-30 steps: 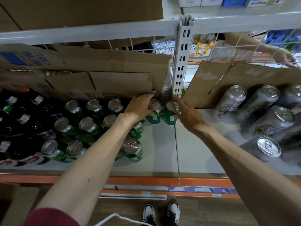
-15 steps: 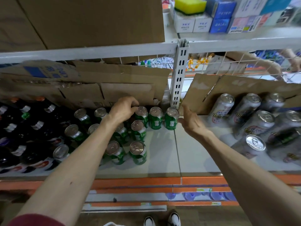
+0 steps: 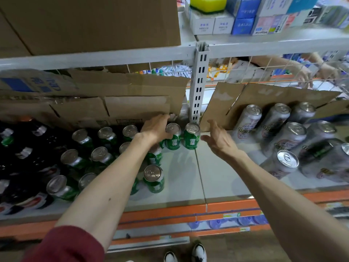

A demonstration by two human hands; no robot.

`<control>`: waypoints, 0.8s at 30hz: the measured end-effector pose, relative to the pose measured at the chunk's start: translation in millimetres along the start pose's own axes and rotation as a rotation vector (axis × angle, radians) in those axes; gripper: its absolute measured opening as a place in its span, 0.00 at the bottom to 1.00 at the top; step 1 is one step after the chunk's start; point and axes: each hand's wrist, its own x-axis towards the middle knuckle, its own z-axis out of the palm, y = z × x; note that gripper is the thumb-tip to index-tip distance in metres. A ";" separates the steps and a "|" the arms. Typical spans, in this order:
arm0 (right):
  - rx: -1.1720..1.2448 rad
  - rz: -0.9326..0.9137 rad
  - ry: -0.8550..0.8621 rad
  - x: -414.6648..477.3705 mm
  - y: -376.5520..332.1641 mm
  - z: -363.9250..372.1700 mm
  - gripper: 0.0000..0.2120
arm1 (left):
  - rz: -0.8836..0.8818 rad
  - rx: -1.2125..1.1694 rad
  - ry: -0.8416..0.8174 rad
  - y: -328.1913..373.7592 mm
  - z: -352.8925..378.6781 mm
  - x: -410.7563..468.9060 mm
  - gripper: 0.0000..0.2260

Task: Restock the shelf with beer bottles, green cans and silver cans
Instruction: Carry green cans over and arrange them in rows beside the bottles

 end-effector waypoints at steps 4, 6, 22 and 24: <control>0.054 0.024 -0.015 26.7 -4.3 12.4 0.23 | 0.036 0.074 -0.012 1.7 24.9 18.3 0.29; 0.067 0.015 -0.031 37.5 -8.2 22.5 0.23 | 0.044 0.034 0.032 -0.4 30.0 20.2 0.25; -0.021 0.023 -0.018 48.9 -6.3 34.6 0.19 | 0.051 -0.018 0.053 1.5 28.8 19.7 0.28; -0.020 0.014 -0.018 47.8 -6.5 35.1 0.18 | 0.034 -0.027 0.014 1.8 26.0 19.9 0.30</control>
